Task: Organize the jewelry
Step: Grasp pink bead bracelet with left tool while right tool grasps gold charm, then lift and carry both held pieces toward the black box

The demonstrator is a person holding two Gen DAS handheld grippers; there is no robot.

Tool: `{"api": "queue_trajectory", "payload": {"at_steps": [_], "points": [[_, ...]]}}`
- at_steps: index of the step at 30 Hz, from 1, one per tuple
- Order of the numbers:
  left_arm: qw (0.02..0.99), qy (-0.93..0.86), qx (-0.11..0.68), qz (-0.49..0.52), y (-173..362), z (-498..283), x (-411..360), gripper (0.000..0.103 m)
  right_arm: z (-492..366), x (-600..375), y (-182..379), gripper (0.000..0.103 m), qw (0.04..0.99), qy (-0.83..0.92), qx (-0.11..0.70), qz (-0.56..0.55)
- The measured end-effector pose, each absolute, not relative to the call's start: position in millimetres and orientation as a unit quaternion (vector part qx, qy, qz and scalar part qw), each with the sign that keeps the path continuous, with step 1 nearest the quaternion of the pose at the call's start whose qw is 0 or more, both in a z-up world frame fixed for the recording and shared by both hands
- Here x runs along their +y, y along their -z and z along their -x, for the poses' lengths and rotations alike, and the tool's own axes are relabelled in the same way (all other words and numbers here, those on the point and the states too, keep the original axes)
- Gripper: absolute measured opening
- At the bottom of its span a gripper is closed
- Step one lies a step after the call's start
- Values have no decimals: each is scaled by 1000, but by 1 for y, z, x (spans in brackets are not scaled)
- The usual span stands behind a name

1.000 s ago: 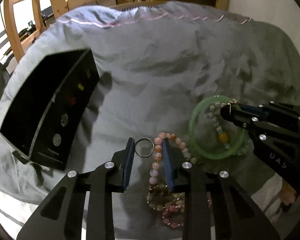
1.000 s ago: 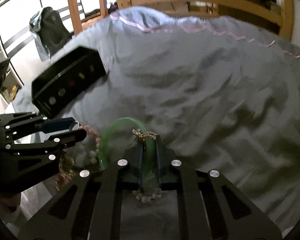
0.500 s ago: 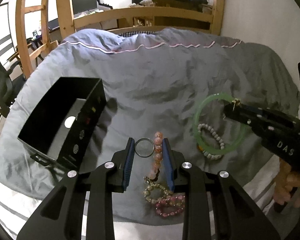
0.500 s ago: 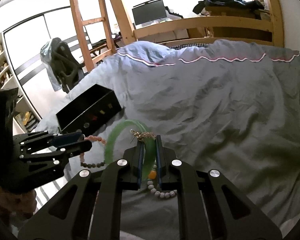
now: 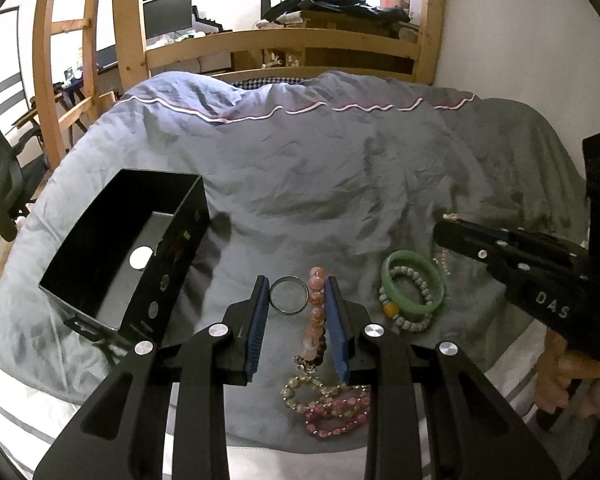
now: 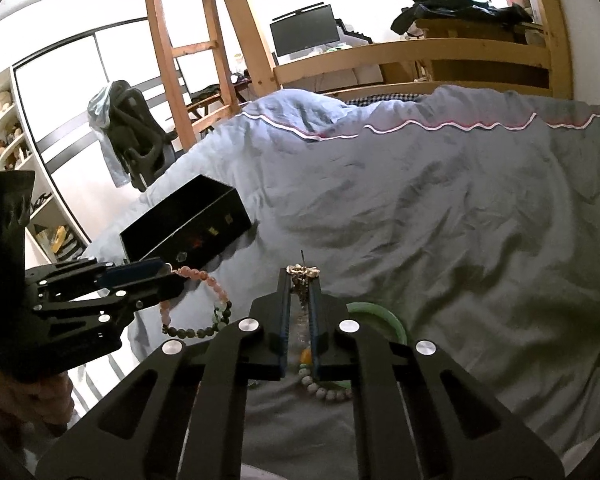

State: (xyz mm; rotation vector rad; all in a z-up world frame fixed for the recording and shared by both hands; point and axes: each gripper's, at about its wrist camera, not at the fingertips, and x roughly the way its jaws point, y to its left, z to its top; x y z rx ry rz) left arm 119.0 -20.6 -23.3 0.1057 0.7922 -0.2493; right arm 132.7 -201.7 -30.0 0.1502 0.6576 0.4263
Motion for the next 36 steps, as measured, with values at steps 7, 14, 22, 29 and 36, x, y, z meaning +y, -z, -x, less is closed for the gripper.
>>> {"api": "queue_trajectory", "payload": {"at_steps": [7, 14, 22, 29, 36], "points": [[918, 125, 373, -52, 19, -116, -21, 28, -133, -202, 29, 9, 923, -207, 315, -76], [916, 123, 378, -59, 21, -115, -24, 31, -133, -201, 30, 9, 922, -206, 318, -73], [885, 105, 436, -129, 70, -130, -49, 94, -135, -200, 34, 9, 921, -204, 325, -71], [856, 108, 494, -110, 93, -144, -40, 15, -137, -200, 36, 9, 920, -204, 328, -72], [885, 124, 442, -77, 55, -132, -32, 7, -136, -202, 33, 9, 922, -204, 321, -74]]}}
